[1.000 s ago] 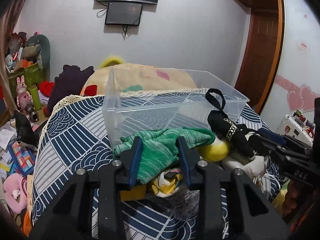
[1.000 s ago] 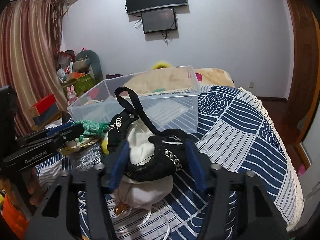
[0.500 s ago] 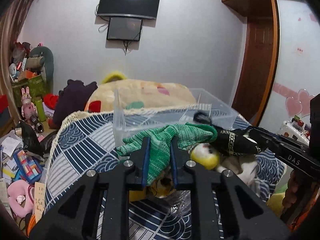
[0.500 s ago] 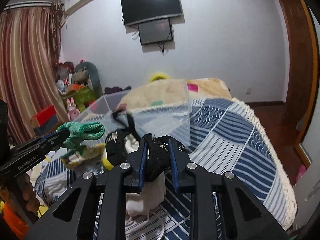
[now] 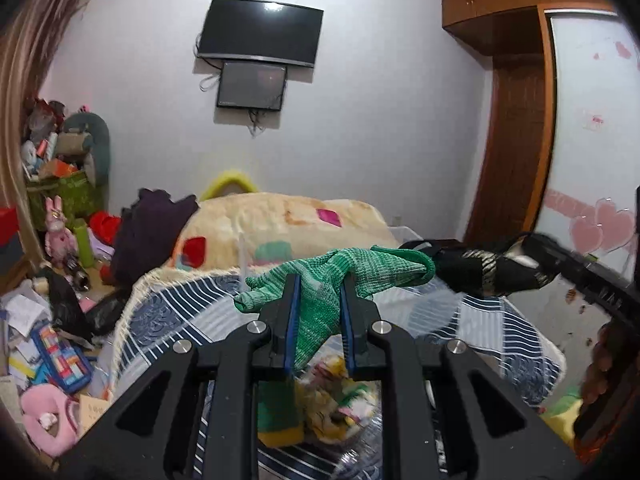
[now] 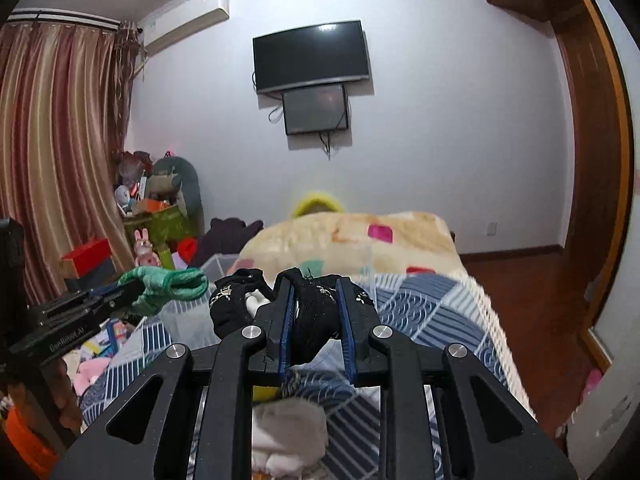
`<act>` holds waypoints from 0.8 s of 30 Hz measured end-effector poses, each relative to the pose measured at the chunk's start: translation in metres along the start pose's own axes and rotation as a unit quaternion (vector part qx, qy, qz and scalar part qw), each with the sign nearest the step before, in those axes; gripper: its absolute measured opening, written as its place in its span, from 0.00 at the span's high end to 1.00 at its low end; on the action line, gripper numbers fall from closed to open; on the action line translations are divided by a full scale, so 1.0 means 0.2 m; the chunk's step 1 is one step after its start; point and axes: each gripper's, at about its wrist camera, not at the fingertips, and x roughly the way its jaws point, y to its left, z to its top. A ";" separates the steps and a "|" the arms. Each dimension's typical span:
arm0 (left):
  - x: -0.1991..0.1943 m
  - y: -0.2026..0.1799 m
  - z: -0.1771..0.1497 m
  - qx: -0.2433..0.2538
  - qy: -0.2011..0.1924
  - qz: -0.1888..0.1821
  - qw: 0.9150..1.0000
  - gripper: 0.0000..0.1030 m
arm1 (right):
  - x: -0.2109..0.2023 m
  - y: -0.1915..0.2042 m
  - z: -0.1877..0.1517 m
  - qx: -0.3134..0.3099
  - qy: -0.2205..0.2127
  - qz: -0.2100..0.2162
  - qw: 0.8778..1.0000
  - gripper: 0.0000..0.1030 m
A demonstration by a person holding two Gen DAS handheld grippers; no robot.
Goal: Organize soft objects
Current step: 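Grasp the green glove with the left tool while the right tool grasps the black bag, then lower the glove and black bag into the clear box and open both tools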
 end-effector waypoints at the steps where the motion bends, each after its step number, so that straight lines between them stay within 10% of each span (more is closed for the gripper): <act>1: 0.01 0.00 0.01 0.002 -0.001 0.004 1.000 0.82 | 0.01 0.00 0.02 -0.002 -0.003 0.000 1.000 0.82; 24: 0.55 0.08 0.04 0.012 0.124 -0.013 0.992 0.82 | 0.58 0.05 0.02 -0.069 0.109 -0.010 0.992 0.82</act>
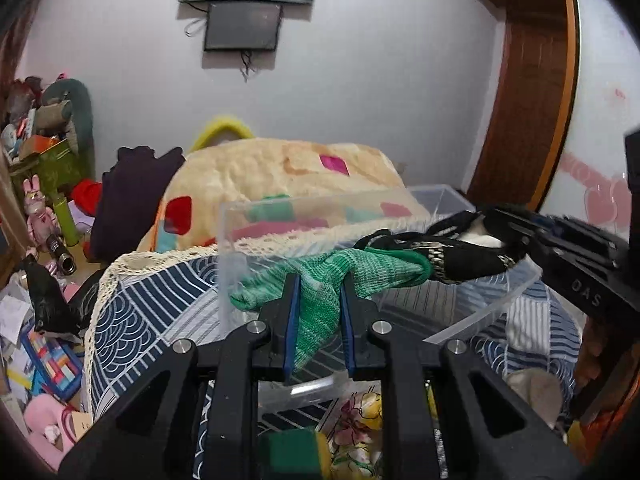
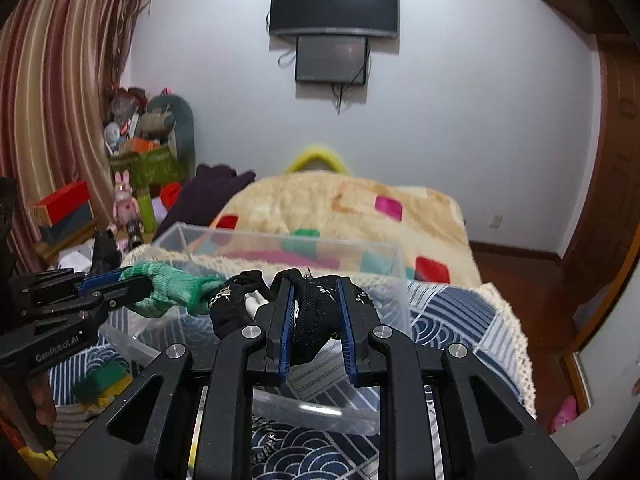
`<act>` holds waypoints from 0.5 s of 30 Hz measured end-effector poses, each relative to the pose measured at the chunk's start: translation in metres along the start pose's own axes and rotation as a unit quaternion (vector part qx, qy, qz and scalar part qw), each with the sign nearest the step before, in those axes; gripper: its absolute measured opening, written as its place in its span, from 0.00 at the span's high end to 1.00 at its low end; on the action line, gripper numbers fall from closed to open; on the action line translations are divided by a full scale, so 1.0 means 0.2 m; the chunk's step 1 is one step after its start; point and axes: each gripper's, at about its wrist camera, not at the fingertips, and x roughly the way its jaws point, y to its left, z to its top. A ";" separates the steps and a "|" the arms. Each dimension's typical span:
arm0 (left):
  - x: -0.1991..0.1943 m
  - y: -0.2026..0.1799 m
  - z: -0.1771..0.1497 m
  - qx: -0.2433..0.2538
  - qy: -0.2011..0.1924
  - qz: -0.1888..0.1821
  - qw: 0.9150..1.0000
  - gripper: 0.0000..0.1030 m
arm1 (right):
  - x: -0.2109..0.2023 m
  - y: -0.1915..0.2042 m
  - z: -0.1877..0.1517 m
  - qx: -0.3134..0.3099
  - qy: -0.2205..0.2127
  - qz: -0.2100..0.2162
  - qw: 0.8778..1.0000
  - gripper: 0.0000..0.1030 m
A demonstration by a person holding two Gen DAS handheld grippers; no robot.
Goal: Organize soft objects
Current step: 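Lower the glove and black bag into the clear box and open both tools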
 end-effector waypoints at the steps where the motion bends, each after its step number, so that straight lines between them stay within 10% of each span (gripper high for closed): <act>1: 0.02 -0.01 0.00 0.005 0.007 0.003 1.000 0.82 | 0.02 0.00 0.00 -0.001 0.007 0.000 1.000 0.82; 15: 0.07 0.01 -0.03 -0.010 0.052 -0.001 0.999 0.78 | 0.07 -0.02 -0.04 -0.010 0.071 0.027 0.997 0.74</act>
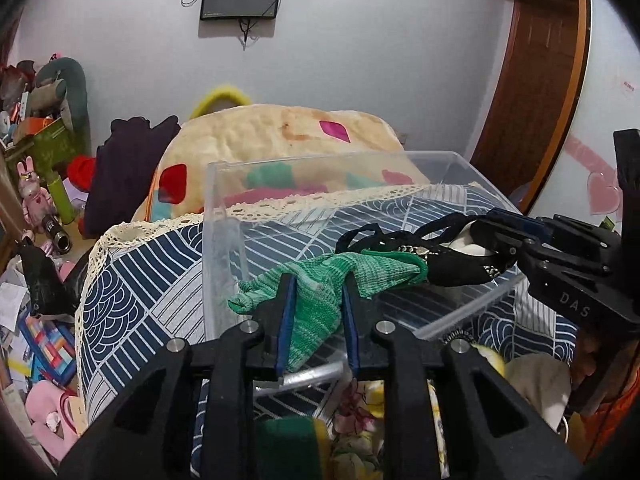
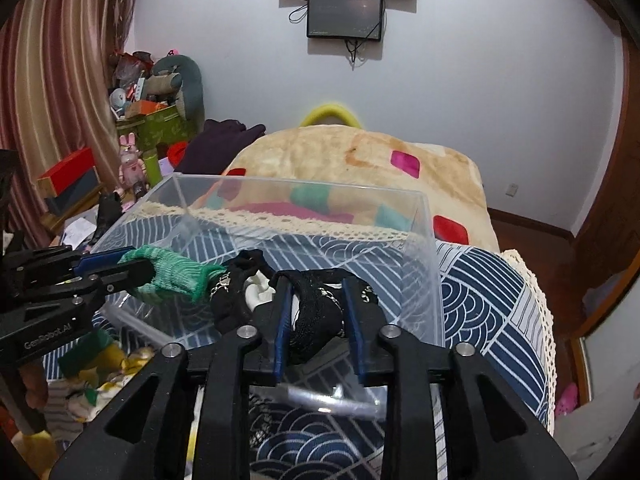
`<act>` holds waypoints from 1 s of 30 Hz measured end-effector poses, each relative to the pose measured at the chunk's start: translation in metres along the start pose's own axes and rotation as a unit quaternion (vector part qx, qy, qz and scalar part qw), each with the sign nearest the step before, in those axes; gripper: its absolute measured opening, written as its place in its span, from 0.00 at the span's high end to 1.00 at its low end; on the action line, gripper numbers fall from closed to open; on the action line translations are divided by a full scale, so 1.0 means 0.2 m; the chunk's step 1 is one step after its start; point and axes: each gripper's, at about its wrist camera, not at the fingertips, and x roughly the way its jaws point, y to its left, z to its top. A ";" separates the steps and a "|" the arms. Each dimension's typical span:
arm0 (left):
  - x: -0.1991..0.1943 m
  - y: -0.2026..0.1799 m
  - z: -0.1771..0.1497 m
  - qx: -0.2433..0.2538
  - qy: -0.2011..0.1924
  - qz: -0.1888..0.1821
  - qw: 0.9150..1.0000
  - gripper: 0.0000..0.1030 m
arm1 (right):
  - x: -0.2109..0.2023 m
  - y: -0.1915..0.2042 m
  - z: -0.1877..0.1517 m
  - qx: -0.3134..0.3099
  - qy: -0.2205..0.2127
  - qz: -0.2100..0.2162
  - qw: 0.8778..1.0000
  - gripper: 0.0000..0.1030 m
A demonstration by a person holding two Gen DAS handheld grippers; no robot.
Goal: Organize soft objects
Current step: 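Lower the glove and black bag into the clear box and open both tools, then grasp the green-yellow sponge with the left tool while the right tool grasps the white pouch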
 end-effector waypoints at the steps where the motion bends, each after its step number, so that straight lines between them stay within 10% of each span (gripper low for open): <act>1: -0.01 0.00 0.00 0.002 -0.002 0.002 1.000 0.77 | 0.00 0.00 0.01 -0.001 0.002 0.002 1.000 0.72; 13: -0.24 -0.06 -0.04 0.020 -0.042 -0.003 0.999 0.64 | -0.18 0.00 0.00 0.005 -0.033 0.020 0.999 0.63; 24: -0.51 -0.09 -0.14 0.033 -0.111 0.023 0.993 0.24 | -0.43 0.04 -0.05 0.013 -0.114 0.010 0.993 0.26; 30: -0.49 -0.07 -0.28 0.024 -0.097 0.037 0.994 0.22 | -0.42 0.06 -0.16 0.018 -0.118 0.021 0.993 0.19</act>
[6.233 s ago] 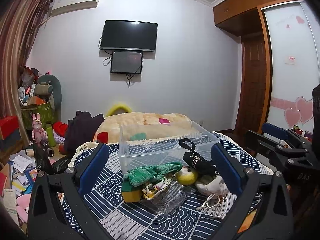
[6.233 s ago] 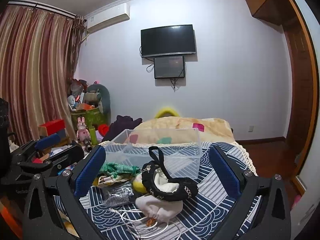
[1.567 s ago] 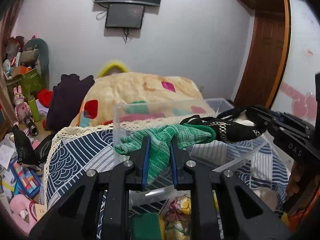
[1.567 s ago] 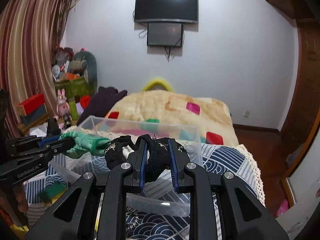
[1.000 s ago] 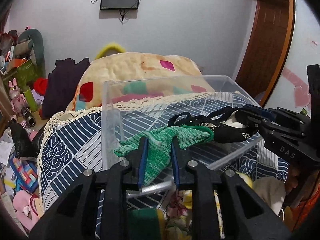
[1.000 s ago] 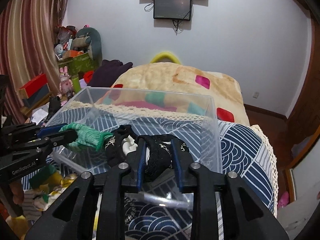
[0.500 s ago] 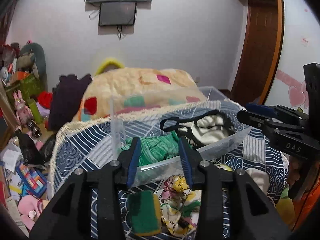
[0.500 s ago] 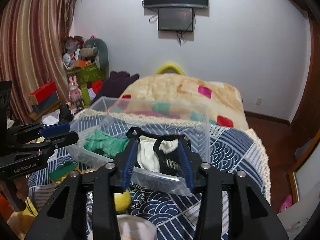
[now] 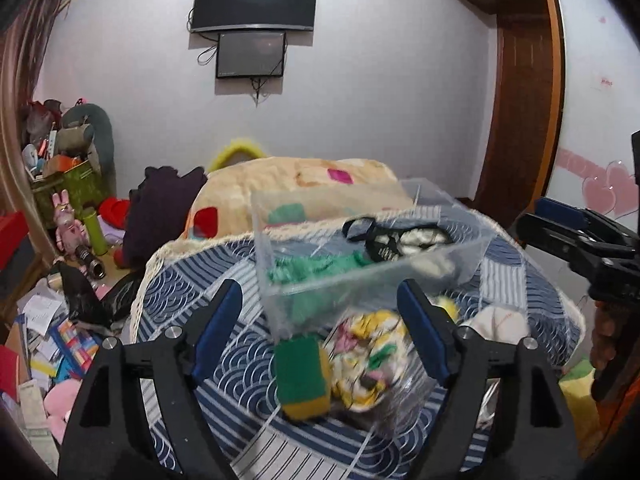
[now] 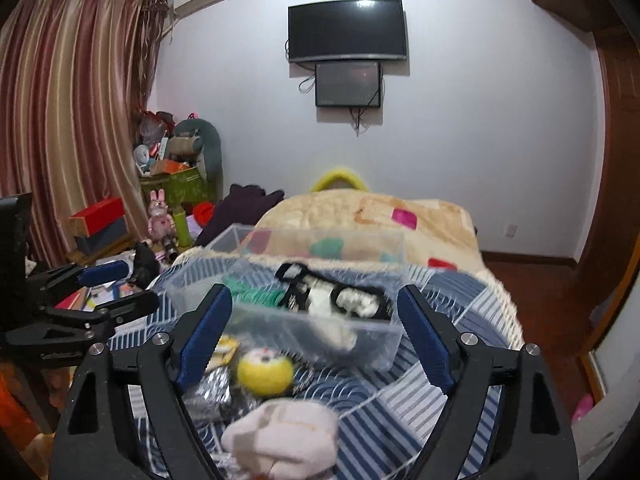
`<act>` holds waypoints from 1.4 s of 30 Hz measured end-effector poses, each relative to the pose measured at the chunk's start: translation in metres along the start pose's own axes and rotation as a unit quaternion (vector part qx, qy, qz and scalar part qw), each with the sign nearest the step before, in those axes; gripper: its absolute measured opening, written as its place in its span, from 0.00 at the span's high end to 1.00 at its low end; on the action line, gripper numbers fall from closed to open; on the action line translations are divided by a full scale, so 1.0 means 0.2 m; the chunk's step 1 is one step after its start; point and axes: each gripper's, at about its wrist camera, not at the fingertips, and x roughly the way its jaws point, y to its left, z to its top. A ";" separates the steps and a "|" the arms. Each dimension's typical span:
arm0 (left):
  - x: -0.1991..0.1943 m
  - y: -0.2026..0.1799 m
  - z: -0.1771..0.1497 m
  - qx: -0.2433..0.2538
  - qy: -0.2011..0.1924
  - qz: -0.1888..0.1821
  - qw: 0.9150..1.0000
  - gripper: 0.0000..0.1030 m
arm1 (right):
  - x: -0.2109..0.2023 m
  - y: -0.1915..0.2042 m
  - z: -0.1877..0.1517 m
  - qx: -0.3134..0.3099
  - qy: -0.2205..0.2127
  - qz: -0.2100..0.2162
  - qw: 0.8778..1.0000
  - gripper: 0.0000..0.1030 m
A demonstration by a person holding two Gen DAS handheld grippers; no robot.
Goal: Organize soft objects
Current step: 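Grasp the green-yellow sponge with the left tool while the right tool grasps the white pouch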
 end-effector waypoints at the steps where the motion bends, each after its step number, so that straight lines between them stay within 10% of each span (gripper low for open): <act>1: 0.01 0.01 -0.03 -0.001 0.005 0.004 1.000 0.23 | -0.01 0.00 -0.02 0.001 0.005 0.000 1.000 0.19; 23: 0.19 0.14 -0.31 -0.043 0.062 0.035 0.997 0.32 | 0.10 0.01 -0.37 0.019 0.109 0.014 0.994 0.20; 29: 0.22 0.08 -0.32 -0.030 0.077 -0.001 0.997 0.66 | 0.10 0.03 -0.37 0.024 0.118 0.048 0.992 0.51; 33: 0.20 0.06 -0.33 -0.024 0.074 -0.002 0.997 0.67 | 0.09 0.04 -0.37 0.019 0.115 0.050 0.992 0.70; 42: 0.04 0.09 -0.25 -0.029 0.032 0.007 0.999 0.67 | 0.01 -0.04 -0.32 0.039 0.087 0.033 0.995 0.75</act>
